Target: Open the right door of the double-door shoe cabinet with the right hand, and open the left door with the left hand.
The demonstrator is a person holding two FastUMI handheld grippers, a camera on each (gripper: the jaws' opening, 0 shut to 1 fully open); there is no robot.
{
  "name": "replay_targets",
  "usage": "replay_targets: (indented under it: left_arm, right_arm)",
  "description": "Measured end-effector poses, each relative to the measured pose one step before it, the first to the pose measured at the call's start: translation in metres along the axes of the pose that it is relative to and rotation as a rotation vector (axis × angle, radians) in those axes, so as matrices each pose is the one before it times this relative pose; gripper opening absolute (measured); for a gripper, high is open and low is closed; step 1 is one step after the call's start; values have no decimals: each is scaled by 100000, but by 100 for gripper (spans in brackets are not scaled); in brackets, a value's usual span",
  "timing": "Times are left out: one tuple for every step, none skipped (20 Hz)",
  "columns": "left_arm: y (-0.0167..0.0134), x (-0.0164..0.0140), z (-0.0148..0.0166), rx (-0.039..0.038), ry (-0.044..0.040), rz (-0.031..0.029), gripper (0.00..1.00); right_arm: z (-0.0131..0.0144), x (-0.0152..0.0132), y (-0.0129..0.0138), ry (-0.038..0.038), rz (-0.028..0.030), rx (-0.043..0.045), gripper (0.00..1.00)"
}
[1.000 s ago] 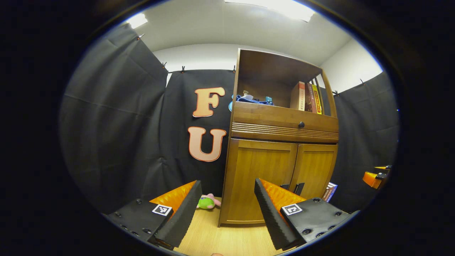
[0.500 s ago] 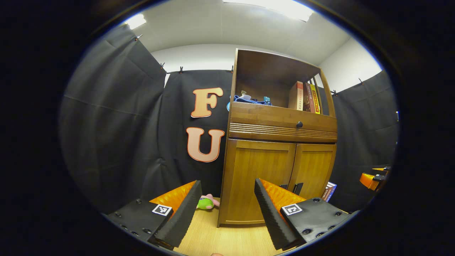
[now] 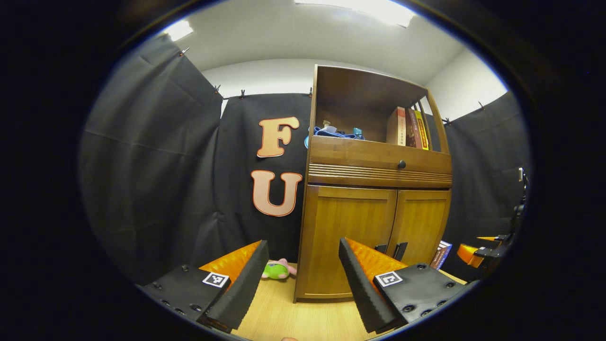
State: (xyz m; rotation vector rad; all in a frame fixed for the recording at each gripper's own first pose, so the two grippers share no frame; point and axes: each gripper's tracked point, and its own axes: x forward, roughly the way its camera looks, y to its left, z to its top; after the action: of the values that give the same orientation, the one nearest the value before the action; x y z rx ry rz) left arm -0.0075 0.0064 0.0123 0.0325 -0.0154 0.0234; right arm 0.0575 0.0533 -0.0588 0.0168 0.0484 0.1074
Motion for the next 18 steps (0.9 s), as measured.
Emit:
replay_targets:
  left_arm:
    - [323,-153,41,18,0,615,95]
    - [236,-36,85,-10,-127,653,95]
    - [244,-179,7,184,60,719,95]
    - [378,-54,14,328,-10,857,96]
    - [375,-181,57,393,-1,939,95]
    - [417,-123,43,364,-64,987,99]
    - [440,-99,81,347,44,1030,99]
    - [390,-15,-15,343,93,1070,99]
    - [522,-259,-29,267,74,1125,99]
    - [507,-85,-2,175,5,1154,99]
    - [370,-96,-11,34,69,1094,99]
    - [388,-13,15,114,192,913,99]
    - [414,-218,-44,325,235,997,99]
    - [398,-92,68,349,12,1095,99]
    - [346,-91,160,252,-186,746,99]
    - [244,20,266,275,-365,703,98]
    - [385,-253,110,365,-498,916,98]
    - [315,-37,123,395,-132,1029,98]
  right_arm:
    - [-440,652,521,327,1064,-583,93]
    - [-497,565,393,632,858,-292,93]
    - [-734,684,360,1366,818,-338,93]
    - [-713,764,229,1601,600,-603,93]
    - [-666,843,460,1232,906,-278,93]
    - [-730,824,511,922,1238,62,93]
    - [-528,869,467,634,1240,429,93]
    - [-482,820,532,702,1202,233,93]
    - [-274,900,480,561,1094,180,93]
    - [-254,1027,612,201,1272,384,93]
    - [-211,996,453,35,1017,157,93]
    - [-31,887,501,115,880,1,93]
    - [-164,1047,349,180,607,-87,93]
    - [-134,770,213,408,511,319,93]
    - [-173,771,240,370,573,1055,93]
    - [-181,1121,218,436,416,1156,93]
    - [-172,1078,128,550,48,392,93]
    - [-211,1119,18,652,-185,-731,93]
